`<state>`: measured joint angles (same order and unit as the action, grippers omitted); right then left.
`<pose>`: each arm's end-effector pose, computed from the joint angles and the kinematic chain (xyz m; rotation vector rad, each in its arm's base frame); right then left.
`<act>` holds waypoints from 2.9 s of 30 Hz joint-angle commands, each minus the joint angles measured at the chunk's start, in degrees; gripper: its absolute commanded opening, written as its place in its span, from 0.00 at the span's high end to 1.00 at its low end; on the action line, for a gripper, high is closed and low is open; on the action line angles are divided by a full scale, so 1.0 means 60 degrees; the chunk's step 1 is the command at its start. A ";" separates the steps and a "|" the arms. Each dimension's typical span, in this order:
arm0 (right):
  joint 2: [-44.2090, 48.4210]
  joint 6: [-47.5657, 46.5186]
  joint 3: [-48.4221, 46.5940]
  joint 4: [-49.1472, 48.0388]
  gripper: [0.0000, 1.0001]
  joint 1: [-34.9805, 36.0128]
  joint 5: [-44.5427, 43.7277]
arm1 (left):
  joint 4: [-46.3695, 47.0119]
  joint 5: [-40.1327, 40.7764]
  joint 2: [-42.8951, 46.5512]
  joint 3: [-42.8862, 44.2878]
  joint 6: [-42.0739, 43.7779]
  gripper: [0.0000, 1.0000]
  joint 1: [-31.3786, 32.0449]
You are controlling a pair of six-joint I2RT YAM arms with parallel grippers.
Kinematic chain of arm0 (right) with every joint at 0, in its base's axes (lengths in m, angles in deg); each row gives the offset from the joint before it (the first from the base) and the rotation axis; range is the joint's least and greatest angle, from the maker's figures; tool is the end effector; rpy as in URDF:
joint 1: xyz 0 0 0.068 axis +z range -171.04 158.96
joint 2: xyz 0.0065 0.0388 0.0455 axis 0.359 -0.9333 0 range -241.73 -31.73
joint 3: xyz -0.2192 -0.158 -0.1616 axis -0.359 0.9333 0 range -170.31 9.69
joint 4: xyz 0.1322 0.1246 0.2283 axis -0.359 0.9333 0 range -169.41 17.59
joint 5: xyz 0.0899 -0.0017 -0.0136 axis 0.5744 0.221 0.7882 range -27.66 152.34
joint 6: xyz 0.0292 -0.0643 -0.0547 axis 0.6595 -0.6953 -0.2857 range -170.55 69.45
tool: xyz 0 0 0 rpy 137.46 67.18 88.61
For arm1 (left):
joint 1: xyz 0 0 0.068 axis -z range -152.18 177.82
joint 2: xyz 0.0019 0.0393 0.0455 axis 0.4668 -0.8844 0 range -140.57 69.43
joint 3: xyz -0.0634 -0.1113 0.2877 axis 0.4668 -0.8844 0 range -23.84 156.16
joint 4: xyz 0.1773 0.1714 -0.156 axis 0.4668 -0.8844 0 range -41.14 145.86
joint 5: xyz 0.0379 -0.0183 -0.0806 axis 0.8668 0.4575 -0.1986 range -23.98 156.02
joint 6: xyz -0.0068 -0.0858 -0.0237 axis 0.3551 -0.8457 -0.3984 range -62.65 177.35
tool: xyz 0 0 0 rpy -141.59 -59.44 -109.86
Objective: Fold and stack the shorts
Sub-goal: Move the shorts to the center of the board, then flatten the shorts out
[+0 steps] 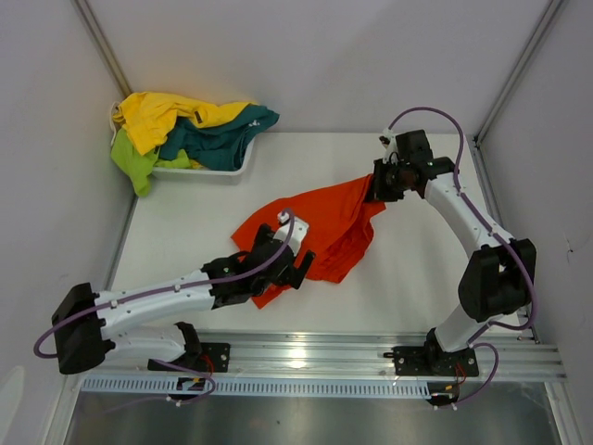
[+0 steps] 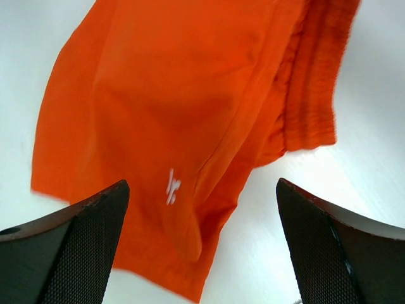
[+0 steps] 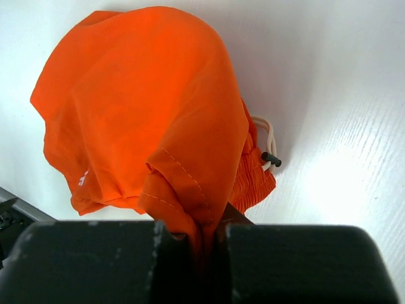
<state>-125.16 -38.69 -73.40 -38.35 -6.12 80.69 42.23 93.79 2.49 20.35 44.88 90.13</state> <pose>0.3946 0.1311 0.3126 -0.2077 2.4903 0.5942 0.1698 -0.2437 0.2587 0.6517 2.0302 -0.2336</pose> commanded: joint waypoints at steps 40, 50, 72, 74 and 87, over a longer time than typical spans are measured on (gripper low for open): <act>-0.0117 -0.0233 -0.0434 -0.0061 1.00 -0.0157 -0.0114 | -0.1464 -0.0088 -0.1793 -0.0553 -0.1906 0.92 -0.0804; 0.0364 0.0132 0.0999 -0.0661 1.00 0.1231 -0.0246 | -0.1656 0.0148 0.0270 -0.0289 -0.2448 1.00 -0.4108; 0.3663 0.2521 0.6583 -0.2522 0.53 0.7108 -0.2530 | -0.0410 0.1509 0.0624 0.0004 -0.2316 1.00 -0.6062; 0.3633 0.2579 0.6583 -0.2493 0.47 0.7312 -0.2633 | -0.0293 0.1510 0.0522 0.0019 -0.2243 1.00 -0.6179; 0.4511 0.2653 0.7037 -0.2244 0.35 0.8674 -0.3145 | 0.0059 0.1070 -0.0006 0.0092 -0.2111 1.00 -0.6619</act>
<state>-100.29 -23.24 -31.41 -52.03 43.10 64.75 40.03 100.30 2.82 20.04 31.51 51.05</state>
